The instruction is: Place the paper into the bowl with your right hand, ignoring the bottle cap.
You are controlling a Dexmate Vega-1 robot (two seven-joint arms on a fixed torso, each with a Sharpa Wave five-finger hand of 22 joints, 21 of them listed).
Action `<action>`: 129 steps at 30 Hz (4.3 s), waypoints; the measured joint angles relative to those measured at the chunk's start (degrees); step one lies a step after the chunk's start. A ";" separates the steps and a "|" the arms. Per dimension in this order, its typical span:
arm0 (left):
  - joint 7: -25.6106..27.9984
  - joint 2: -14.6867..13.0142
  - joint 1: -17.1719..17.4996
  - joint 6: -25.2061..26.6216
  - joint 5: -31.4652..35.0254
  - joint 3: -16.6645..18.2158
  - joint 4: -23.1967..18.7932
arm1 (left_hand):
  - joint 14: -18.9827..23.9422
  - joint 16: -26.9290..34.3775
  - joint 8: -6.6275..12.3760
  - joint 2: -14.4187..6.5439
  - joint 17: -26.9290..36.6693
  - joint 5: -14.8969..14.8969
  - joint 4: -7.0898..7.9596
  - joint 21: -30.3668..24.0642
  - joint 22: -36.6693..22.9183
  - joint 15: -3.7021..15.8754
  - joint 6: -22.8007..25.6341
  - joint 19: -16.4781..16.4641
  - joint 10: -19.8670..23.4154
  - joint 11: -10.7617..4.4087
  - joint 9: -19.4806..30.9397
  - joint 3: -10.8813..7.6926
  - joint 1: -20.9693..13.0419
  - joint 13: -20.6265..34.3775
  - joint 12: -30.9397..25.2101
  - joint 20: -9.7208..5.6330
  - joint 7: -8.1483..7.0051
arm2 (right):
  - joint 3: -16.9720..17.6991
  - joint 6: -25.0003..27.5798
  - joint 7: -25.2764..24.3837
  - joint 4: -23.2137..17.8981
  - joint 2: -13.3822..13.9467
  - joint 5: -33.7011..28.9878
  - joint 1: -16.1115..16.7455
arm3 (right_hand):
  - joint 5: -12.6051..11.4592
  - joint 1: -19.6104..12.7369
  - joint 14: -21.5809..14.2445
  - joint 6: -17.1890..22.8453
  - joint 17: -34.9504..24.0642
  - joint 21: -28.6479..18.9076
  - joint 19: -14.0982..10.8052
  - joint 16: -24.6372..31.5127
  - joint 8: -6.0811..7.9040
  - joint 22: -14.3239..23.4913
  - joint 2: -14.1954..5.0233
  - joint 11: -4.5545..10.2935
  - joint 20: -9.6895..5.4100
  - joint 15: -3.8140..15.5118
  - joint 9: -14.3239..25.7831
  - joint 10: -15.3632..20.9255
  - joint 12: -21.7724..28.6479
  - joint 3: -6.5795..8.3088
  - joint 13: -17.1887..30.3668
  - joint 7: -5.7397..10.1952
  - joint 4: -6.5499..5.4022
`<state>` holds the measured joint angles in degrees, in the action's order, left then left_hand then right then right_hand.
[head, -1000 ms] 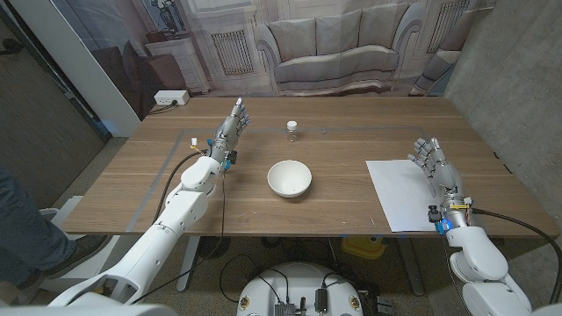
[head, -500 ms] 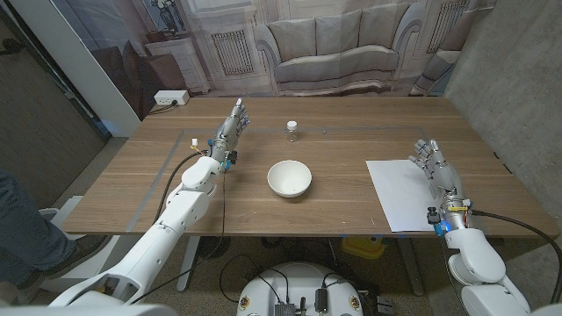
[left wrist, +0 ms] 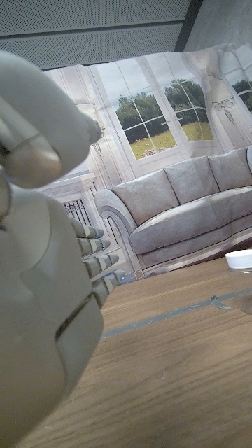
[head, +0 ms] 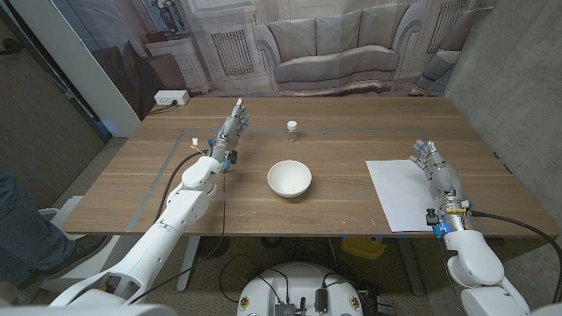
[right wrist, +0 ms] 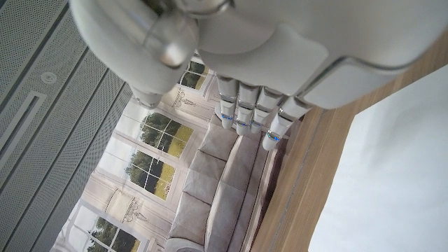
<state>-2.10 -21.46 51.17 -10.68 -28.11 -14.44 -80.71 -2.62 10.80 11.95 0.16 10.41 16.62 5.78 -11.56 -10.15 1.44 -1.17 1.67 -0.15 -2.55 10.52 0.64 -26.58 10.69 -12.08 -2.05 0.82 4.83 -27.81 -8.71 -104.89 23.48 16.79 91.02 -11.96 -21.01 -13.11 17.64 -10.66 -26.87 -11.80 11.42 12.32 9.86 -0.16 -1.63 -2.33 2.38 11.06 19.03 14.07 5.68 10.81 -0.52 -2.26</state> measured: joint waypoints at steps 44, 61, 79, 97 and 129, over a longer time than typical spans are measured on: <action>0.27 0.17 0.87 0.32 -0.14 0.54 -0.51 | 0.00 0.04 0.00 -0.38 0.00 0.00 0.00 0.00 0.00 0.00 0.51 0.22 0.42 -0.21 0.00 -0.01 -0.38 0.00 -0.01 0.22 -0.11 | -0.74 8.35 -12.00 -5.16 5.45 -14.76 2.96 | 0.00 -2.19 0.60 0.20 0.54 5.92 5.61 -0.89 -0.49 0.02 -0.83 2.17 0.30 -0.62 -0.01 0.49 -0.35 0.73 -0.01 2.31 1.97; 0.11 0.25 0.86 -0.08 -0.21 0.70 -0.40 | 0.00 0.05 -0.35 -0.69 0.00 0.00 -0.07 0.00 0.00 0.00 0.50 0.21 0.41 -0.21 0.00 0.40 -0.69 0.00 -0.05 0.21 -0.10 | -2.01 12.35 -17.69 -6.89 7.28 -21.37 3.79 | 0.00 -2.43 0.90 0.06 0.52 6.38 5.62 -0.89 -0.49 0.02 -1.05 2.16 0.30 -0.32 -0.01 0.50 -0.80 0.73 -0.01 2.79 2.43; 0.24 0.27 1.82 -0.85 -0.54 0.71 -0.82 | 0.00 0.05 -0.34 -0.68 0.00 0.00 0.09 0.00 0.00 0.00 0.50 0.23 0.40 -0.20 0.00 0.56 -0.68 0.00 0.34 0.20 -0.10 | -2.87 19.24 -21.16 -10.26 10.15 -26.33 5.41 | 0.00 -2.95 1.52 0.06 0.53 6.97 4.99 -0.89 -0.49 0.02 -0.98 2.48 0.30 -0.33 -0.01 0.17 -0.79 0.81 -0.01 2.78 2.83; 0.51 0.00 2.21 -1.01 -0.59 0.27 -1.30 | 0.00 0.05 -0.34 -0.92 0.00 0.00 -0.07 0.00 0.00 0.00 0.50 0.43 0.40 -0.20 0.00 0.71 -0.92 0.00 0.34 0.00 -0.10 | -3.95 26.52 -23.23 -12.61 12.10 -29.38 6.12 | 0.00 -3.62 2.10 0.06 0.38 7.58 4.68 -0.89 -0.48 0.02 -0.78 2.26 0.00 -0.15 -0.01 -0.03 -0.79 0.81 -0.01 2.78 2.83; 1.12 -0.21 1.95 -0.88 -0.71 0.04 -1.87 | 0.00 0.05 -0.33 -1.15 0.00 0.00 0.01 0.00 0.00 0.00 0.81 0.43 0.40 -0.20 0.00 1.11 -0.67 0.00 0.34 0.00 0.21 | -6.71 36.38 -25.52 -14.12 15.23 -33.91 5.00 | -0.44 -3.75 3.57 -0.87 0.39 8.49 4.70 -0.89 -1.17 0.16 -1.38 1.84 0.00 -0.32 -0.01 -1.47 -1.68 1.07 -0.01 3.29 3.41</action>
<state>-0.97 -21.68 53.12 -11.57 -28.82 -14.40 -82.58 -2.62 10.85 11.62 -0.99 10.41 16.62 5.78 -11.56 -10.15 1.44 -0.37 2.10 0.25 -2.76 10.52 1.75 -27.25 10.69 -11.74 -2.05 1.03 -1.88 8.58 -34.23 -119.01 38.70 -17.12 96.02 -12.40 -24.76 -9.54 16.78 -10.27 -18.39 -7.11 10.53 11.15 10.02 -1.54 0.21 -2.33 2.06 11.04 17.56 12.39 6.75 10.80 2.77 1.15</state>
